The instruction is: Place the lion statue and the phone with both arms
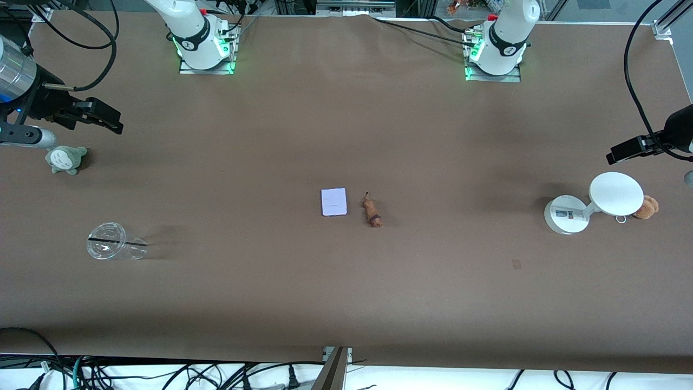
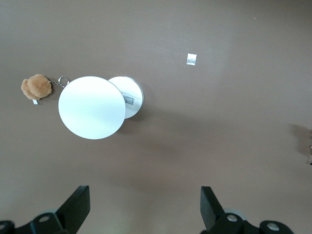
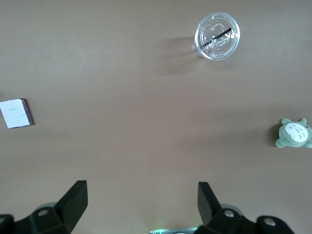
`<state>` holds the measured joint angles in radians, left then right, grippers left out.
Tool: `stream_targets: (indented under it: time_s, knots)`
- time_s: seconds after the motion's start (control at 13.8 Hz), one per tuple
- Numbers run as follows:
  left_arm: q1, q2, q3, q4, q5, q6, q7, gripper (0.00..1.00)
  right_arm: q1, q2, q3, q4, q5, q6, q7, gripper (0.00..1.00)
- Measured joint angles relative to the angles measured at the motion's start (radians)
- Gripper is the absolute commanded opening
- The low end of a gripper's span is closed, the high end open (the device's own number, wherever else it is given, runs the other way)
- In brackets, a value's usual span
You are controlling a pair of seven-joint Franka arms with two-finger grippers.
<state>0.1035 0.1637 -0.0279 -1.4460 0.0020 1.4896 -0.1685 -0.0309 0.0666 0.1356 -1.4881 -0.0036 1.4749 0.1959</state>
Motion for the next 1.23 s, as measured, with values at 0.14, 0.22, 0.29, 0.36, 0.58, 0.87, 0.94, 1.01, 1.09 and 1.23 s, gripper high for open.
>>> stream_targets:
  time_s: [0.14, 0.22, 0.29, 0.36, 0.58, 0.87, 0.94, 1.01, 1.09, 1.23]
  knots:
    - [0.000, 0.000, 0.000, 0.000, 0.000, -0.002, 0.000, 1.00, 0.000, 0.000, 0.000, 0.000, 0.000, 0.000, 0.000, 1.00]
    - [0.000, 0.000, 0.000, 0.000, 0.000, -0.003, 0.001, 1.00, 0.000, 0.000, 0.000, 0.000, 0.000, 0.000, 0.000, 1.00]
    - [0.000, 0.000, 0.000, 0.000, 0.000, -0.004, 0.001, 1.00, 0.000, 0.000, 0.000, 0.000, 0.000, 0.000, 0.000, 1.00]
    - [0.000, 0.000, 0.000, 0.000, -0.001, -0.005, 0.001, 1.00, 0.000, 0.000, 0.000, 0.000, 0.000, 0.000, 0.000, 1.00]
    - [0.000, 0.000, 0.000, 0.000, -0.001, -0.006, 0.001, 1.00, 0.000, 0.000, 0.000, 0.000, -0.001, 0.000, 0.000, 1.00]
    - [0.000, 0.008, 0.000, 0.000, -0.002, -0.008, 0.002, 1.00, 0.000, 0.000, 0.000, 0.000, -0.001, 0.000, 0.000, 1.00]
    - [0.000, 0.010, 0.000, 0.000, -0.002, -0.008, 0.002, 1.00, 0.000, 0.000, 0.000, 0.000, -0.001, 0.000, 0.000, 1.00]
    - [0.000, 0.012, 0.000, 0.000, -0.002, -0.008, 0.002, 1.00, 0.000, 0.000, 0.000, 0.000, -0.001, 0.000, 0.000, 1.00]
    - [0.000, 0.013, 0.000, 0.000, -0.002, -0.008, 0.002, 1.00, 0.000, 0.000, 0.000, 0.000, -0.001, 0.000, 0.000, 1.00]
    - [0.000, 0.013, 0.000, 0.000, -0.002, -0.008, 0.002, 1.00, 0.000, 0.000, 0.000, 0.000, -0.001, 0.000, 0.000, 1.00]
